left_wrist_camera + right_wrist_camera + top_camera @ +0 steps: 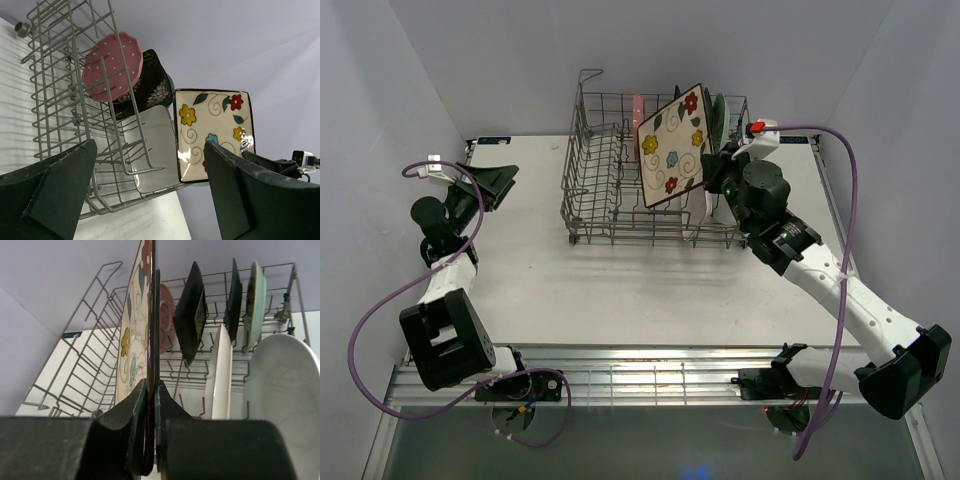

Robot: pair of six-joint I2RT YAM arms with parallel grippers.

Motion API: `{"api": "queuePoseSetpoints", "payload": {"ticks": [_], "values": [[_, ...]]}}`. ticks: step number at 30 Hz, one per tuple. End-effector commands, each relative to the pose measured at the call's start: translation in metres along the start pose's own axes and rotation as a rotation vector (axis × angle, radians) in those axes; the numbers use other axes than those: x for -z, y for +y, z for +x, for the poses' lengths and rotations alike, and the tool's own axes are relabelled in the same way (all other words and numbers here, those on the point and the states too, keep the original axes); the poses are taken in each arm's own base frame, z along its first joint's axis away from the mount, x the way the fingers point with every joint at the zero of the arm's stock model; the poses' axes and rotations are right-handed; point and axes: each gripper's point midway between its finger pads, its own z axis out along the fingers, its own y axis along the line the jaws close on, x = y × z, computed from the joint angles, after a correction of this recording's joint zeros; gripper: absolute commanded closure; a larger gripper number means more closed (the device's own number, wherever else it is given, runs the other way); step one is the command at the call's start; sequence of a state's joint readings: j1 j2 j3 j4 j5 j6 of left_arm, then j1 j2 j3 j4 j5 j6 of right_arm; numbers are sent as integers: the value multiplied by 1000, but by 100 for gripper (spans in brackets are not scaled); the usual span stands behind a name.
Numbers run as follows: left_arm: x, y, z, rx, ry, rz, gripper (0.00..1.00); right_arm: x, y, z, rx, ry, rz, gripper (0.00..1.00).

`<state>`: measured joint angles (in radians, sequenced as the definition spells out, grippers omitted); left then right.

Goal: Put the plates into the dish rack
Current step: Insert the plate into the dish rack.

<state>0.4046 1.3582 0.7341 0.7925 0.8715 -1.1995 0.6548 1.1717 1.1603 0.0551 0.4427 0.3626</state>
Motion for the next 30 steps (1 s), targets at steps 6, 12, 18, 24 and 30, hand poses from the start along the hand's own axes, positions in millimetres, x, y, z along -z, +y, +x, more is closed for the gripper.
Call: {"api": "queuePoseSetpoints", "payload": {"ticks": [6, 12, 18, 24, 30], "values": [[0, -18, -11, -66, -25, 31, 2, 2, 2, -99, -70, -339, 53, 92], [-1, -16, -11, -65, -28, 28, 2, -12, 2, -83, 16, -281, 120, 92], [0, -17, -11, -70, -29, 29, 2, -22, 11, -73, 107, -252, 172, 92], [-1, -17, -12, -71, -30, 29, 2, -27, 15, -64, 188, -229, 236, 92], [0, -17, -11, -71, -30, 29, 2, -32, 20, -55, 249, -216, 288, 92]]}}
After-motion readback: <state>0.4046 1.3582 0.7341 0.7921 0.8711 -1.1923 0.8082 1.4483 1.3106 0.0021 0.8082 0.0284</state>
